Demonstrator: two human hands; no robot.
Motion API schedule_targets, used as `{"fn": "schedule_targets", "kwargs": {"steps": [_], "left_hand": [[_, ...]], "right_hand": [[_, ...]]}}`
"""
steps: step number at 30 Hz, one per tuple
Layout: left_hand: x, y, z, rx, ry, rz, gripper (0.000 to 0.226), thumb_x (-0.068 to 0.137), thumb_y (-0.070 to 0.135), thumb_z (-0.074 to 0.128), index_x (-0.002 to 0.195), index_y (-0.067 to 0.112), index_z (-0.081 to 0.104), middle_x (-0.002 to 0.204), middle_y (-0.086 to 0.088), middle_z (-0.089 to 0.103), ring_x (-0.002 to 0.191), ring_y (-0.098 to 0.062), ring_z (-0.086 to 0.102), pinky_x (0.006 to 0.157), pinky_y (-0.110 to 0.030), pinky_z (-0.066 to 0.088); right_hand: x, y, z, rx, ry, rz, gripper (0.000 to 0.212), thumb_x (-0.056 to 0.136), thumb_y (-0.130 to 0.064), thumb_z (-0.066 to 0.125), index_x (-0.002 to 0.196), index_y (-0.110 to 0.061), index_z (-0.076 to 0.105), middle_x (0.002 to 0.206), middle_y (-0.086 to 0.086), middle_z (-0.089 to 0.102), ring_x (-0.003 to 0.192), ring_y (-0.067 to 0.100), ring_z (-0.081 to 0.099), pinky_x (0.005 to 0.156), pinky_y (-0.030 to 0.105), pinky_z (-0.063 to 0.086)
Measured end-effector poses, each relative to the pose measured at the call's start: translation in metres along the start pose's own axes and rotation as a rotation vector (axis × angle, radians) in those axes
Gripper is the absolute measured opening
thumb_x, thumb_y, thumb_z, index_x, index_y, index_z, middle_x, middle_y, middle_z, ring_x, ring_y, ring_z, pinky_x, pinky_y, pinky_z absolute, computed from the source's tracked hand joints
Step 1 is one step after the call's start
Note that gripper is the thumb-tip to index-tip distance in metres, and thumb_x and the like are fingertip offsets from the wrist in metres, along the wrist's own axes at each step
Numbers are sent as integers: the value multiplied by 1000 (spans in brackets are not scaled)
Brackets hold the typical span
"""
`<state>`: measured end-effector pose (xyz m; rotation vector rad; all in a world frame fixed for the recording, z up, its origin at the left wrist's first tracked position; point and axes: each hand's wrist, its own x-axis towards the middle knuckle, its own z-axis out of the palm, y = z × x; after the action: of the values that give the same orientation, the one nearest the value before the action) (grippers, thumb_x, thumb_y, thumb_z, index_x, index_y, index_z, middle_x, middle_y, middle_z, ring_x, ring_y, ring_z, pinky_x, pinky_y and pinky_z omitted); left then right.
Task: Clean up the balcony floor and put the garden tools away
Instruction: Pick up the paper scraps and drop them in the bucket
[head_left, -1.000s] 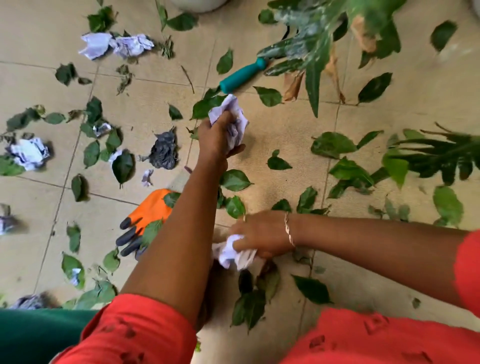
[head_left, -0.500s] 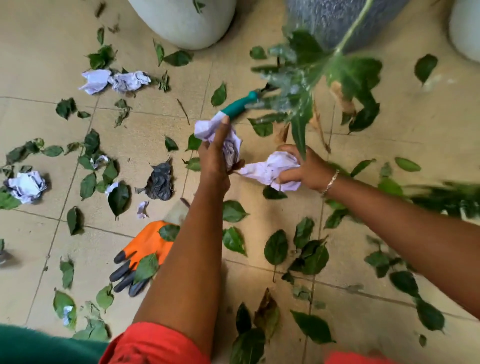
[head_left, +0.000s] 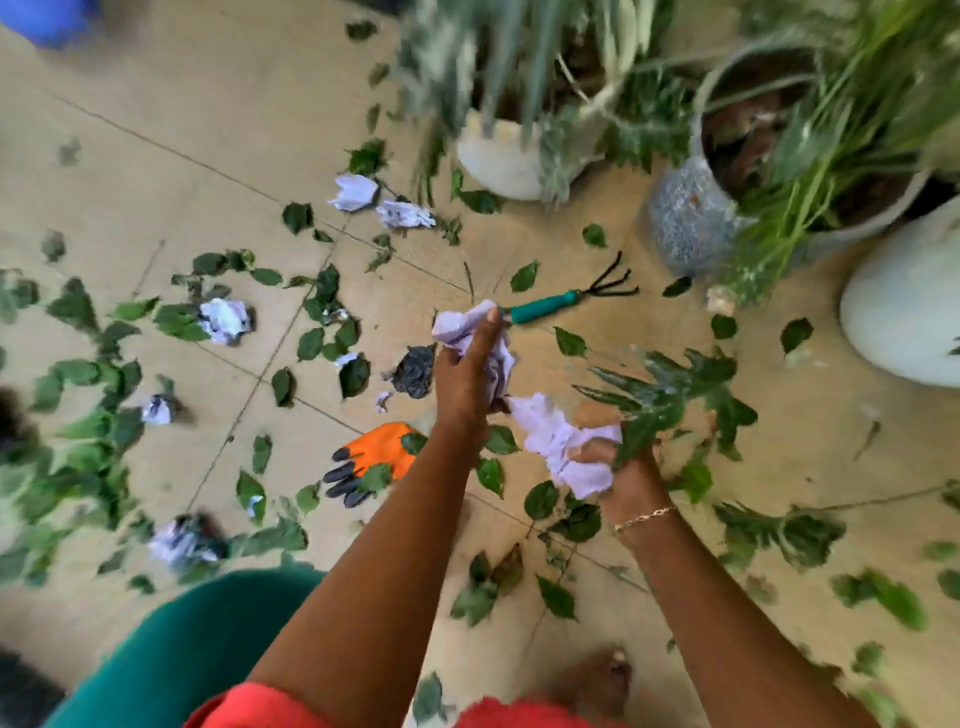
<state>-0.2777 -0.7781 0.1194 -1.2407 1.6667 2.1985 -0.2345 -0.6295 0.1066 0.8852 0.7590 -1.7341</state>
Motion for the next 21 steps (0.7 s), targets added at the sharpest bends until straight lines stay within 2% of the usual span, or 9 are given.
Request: {"fn": "schedule_targets", "kwargs": {"steps": [1, 3, 4, 6, 10, 13, 14, 17, 21], "left_hand": [[-16, 20, -5, -16, 28, -14, 44, 93, 30, 58, 51, 17, 54, 36, 2, 44, 35, -12, 38, 40, -17, 32], [-47, 63, -13, -54, 47, 4, 41, 92, 31, 59, 59, 8, 52, 38, 2, 44, 36, -12, 37, 41, -18, 32], [-61, 84, -18, -69, 55, 32, 38, 91, 31, 61, 64, 6, 53, 40, 2, 44, 38, -13, 38, 43, -20, 32], [-87, 130, -30, -121, 126, 94, 32, 89, 29, 64, 69, 5, 55, 45, -2, 46, 44, -15, 40, 50, -24, 34], [-132, 231, -56, -278, 319, 144, 22, 85, 29, 68, 93, 9, 66, 78, -12, 60, 75, -22, 57, 74, -41, 48], [-150, 299, -79, -332, 468, 174, 26, 78, 39, 74, 90, 17, 66, 82, -8, 64, 76, -21, 60, 84, -48, 52], [-155, 321, -89, -343, 504, 199, 34, 73, 47, 75, 91, 20, 66, 87, -10, 67, 80, -24, 63, 86, -51, 51], [-155, 378, -126, -329, 546, 279, 67, 57, 69, 68, 102, 20, 65, 97, -17, 69, 91, -33, 66, 83, -51, 51], [-152, 445, -183, -291, 596, 371, 60, 62, 71, 61, 93, 20, 60, 82, -13, 66, 75, -29, 64, 73, -46, 50]], "right_hand": [[-14, 1, 21, 30, 17, -117, 21, 59, 0, 69, 76, -12, 69, 74, 5, 66, 66, 17, 62, 59, 22, 48], [-40, 6, 57, -125, 235, -363, 49, 36, -12, 70, 84, -4, 59, 79, 11, 59, 67, 23, 57, 56, 27, 45], [-62, 6, 85, -166, 229, -393, 45, 35, -10, 69, 78, -4, 59, 74, 11, 59, 63, 23, 57, 56, 27, 44], [-97, 2, 135, -193, 154, -409, 26, 38, -3, 65, 62, -10, 62, 62, 7, 60, 54, 21, 58, 53, 27, 45], [-157, -13, 240, -255, 45, -362, 33, 36, -3, 66, 68, -5, 58, 62, 12, 57, 51, 24, 55, 51, 30, 43], [-187, -19, 324, -291, -103, -321, 26, 33, -3, 74, 56, -12, 67, 55, 7, 59, 44, 21, 54, 46, 24, 41], [-195, -20, 350, -285, -139, -324, 24, 36, 2, 74, 55, -12, 69, 56, 7, 61, 45, 21, 57, 44, 22, 43], [-210, -18, 432, -256, -244, -377, 31, 50, 12, 51, 61, -8, 74, 65, 11, 69, 55, 24, 66, 46, 26, 50], [-206, -13, 521, -378, -254, -407, 29, 41, 3, 67, 67, -7, 74, 68, 12, 69, 58, 24, 66, 50, 27, 52]]}}
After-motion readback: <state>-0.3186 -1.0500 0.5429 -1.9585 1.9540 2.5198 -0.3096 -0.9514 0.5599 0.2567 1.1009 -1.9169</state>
